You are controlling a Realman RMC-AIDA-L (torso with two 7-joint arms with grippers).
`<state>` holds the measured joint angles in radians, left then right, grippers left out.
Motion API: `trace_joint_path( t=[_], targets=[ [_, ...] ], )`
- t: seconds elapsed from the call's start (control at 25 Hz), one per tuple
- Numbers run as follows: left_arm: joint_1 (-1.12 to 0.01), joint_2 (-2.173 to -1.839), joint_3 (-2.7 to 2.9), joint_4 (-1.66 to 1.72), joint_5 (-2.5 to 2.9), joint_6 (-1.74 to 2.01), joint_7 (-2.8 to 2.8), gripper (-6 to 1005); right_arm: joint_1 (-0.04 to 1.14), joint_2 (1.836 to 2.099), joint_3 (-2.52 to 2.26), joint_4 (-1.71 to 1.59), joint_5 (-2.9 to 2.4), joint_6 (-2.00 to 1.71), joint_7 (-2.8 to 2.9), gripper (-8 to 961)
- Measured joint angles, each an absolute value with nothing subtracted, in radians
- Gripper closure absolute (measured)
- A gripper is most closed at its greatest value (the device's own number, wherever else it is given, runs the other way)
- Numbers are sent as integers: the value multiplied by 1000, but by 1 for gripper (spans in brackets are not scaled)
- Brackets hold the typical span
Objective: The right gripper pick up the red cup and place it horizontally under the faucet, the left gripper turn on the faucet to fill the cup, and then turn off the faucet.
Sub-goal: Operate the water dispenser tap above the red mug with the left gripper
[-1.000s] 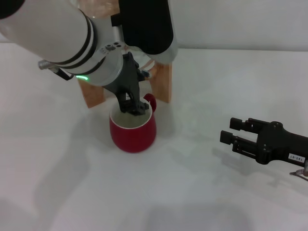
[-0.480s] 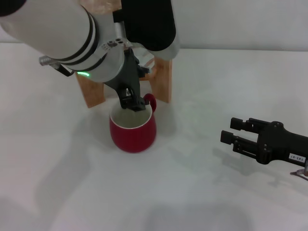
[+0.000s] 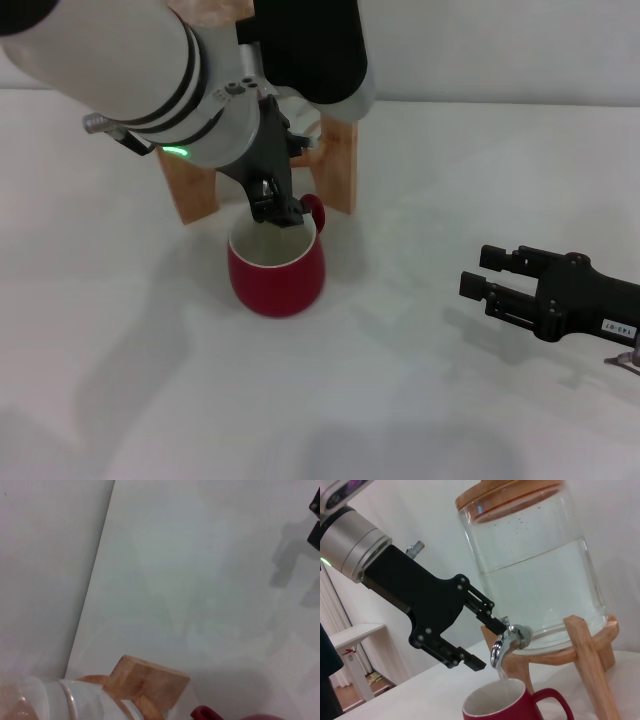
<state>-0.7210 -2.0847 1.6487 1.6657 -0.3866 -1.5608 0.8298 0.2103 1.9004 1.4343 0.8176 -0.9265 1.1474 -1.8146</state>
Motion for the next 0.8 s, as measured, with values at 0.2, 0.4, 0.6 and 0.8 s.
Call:
trace_joint_path(
  t=[0.2,0.4,0.6,0.8],
  targets=[
    [-720,-2085,1667,1666,-386,-1559,830,376,210,1901,1436,818,-926,1147,-1815,425],
    [-714,-2084,1678,1675,-386,-1565,835,376,210,1902,1444,818,-927,1147,-1815,425],
    [-703,-2084,1686,1689,-386,-1598,840,376,210,1902,1448,817,-927,1147,-1815,425],
    [-675,-2083,1697,1730,-381,-1617,841,375,211,1902,1448,816,-927,1146,-1815,425]
  ],
)
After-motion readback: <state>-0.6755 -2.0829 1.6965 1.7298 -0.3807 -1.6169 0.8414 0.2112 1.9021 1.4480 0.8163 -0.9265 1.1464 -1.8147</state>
